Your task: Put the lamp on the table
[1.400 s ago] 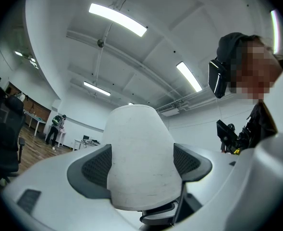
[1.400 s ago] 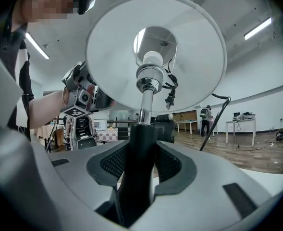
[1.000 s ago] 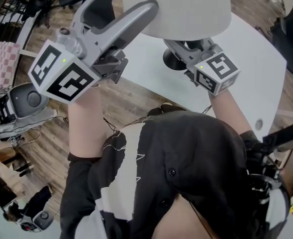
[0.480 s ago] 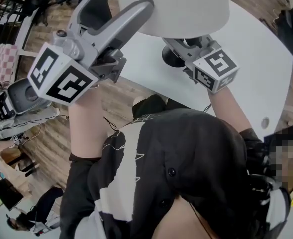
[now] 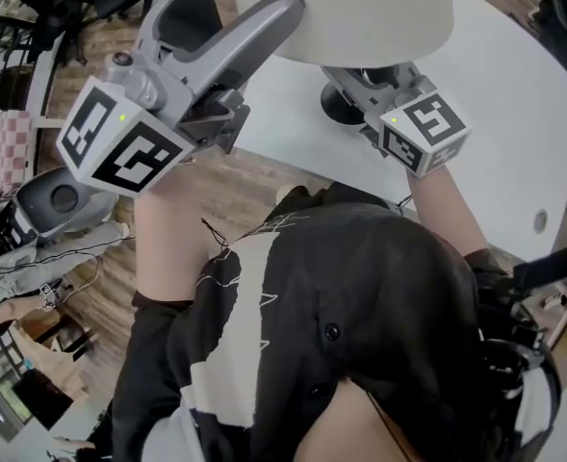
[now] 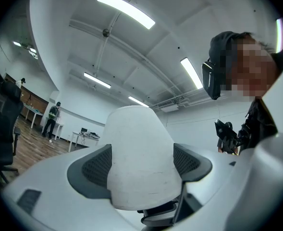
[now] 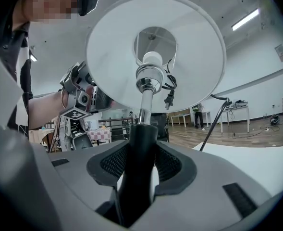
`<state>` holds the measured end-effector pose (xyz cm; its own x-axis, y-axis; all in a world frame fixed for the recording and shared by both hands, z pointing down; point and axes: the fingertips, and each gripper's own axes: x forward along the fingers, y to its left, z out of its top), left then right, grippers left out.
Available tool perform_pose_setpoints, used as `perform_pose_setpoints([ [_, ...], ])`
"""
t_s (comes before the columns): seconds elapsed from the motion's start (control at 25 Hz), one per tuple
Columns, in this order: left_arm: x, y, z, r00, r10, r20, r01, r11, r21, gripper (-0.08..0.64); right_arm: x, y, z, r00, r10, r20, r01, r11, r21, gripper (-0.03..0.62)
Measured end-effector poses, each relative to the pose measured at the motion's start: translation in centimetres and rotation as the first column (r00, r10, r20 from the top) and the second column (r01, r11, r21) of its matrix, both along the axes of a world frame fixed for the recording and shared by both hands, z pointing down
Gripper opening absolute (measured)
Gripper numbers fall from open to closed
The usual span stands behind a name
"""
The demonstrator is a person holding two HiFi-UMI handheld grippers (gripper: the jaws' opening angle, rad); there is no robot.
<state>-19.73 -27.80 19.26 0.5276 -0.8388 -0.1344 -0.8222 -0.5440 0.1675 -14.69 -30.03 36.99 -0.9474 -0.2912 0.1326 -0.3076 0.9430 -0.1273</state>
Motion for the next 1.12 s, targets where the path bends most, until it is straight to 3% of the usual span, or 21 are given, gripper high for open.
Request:
perform_pose_setpoints([
  [0.48,0.4,1.5,1.6,0.997,0.073,0.014,-0.074,0.995,0.059,0.413,-0.1,1.2,1.1,0.998,0.059,0.007,-0.06,0.998,0.033,0.166],
  [1.12,0.3,1.4,2.1,0.994,0.094,0.054,-0.098,0.992,0.076,0.413,-0.4,0.6,1.6,0.997,0.077,0.006,-0.077,0.996,0.053,0.166],
])
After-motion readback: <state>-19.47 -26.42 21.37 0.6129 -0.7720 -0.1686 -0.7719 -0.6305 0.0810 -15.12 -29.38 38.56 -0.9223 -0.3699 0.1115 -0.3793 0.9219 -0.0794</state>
